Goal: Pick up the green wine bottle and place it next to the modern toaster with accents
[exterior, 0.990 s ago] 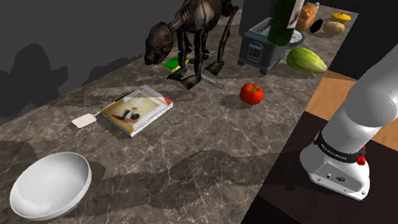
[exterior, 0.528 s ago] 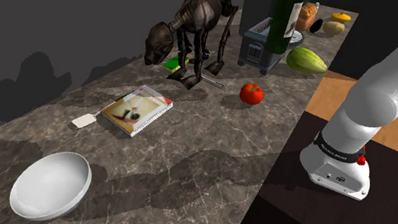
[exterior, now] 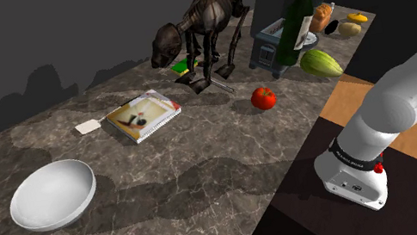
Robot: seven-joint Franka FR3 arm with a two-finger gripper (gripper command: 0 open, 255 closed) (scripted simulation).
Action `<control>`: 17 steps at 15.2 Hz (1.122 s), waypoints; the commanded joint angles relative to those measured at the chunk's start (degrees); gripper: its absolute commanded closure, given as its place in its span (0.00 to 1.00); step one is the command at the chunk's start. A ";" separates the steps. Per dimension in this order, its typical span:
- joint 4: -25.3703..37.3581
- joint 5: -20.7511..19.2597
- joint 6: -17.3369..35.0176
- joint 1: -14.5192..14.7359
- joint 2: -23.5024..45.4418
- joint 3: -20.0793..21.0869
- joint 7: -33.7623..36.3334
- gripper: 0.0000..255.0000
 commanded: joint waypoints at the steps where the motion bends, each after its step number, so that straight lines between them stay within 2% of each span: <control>1: -2.21 -0.16 1.72 -0.06 -0.56 -0.02 0.16 1.00; 17: -16.49 -1.01 13.99 -0.53 -2.62 -0.55 1.11 1.00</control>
